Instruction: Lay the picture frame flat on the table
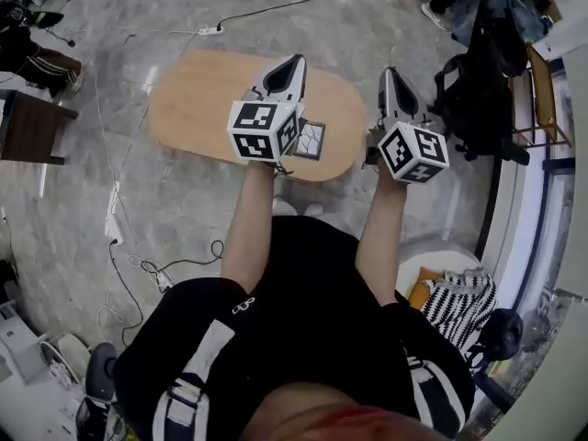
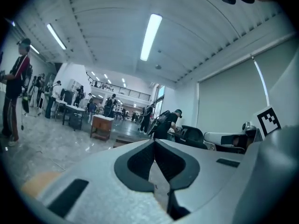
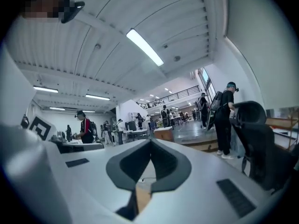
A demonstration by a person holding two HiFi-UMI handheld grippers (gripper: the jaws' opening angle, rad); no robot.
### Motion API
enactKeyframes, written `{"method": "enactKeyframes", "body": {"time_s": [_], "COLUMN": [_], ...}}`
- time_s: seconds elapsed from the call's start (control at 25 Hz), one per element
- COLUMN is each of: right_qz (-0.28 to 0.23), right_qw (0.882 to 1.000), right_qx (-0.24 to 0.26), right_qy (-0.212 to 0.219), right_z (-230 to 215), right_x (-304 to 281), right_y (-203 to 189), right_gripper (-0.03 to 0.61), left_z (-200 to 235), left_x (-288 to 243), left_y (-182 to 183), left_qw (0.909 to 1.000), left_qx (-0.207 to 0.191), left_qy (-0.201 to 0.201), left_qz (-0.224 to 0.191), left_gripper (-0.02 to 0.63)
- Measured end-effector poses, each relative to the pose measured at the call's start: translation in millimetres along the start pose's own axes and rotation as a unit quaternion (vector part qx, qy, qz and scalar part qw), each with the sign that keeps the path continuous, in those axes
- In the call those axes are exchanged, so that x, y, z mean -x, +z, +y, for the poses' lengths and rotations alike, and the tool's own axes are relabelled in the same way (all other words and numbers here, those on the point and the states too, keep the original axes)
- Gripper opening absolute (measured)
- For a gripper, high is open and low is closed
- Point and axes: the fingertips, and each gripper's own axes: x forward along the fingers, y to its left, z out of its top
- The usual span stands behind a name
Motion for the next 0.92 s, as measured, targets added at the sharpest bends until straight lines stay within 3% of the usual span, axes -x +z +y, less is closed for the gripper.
{"method": "enactKeyframes", "body": {"time_s": [0.32, 0.92], "right_qz": [-0.017, -0.025], "right_qw": [0.999, 0.998], "right_qx": [0.037, 0.063], "right_qy": [-0.021, -0.020], "right_z": [-1.7, 3.9], "right_x": [1.1, -0.5], "right_y": [22.3, 35.9], "right_gripper": [0.011, 0.011], "left_z": [7.3, -5.9], "left_x": [9.7, 5.1], "left_y": [31.4, 45.5], "left_qw": [0.9992, 0.9985], "left_qx": [-0.018, -0.015], "left_qy": [0.014, -0.014], "left_qz": [-0.032, -0.051], "left_gripper": [0.009, 0.009]}}
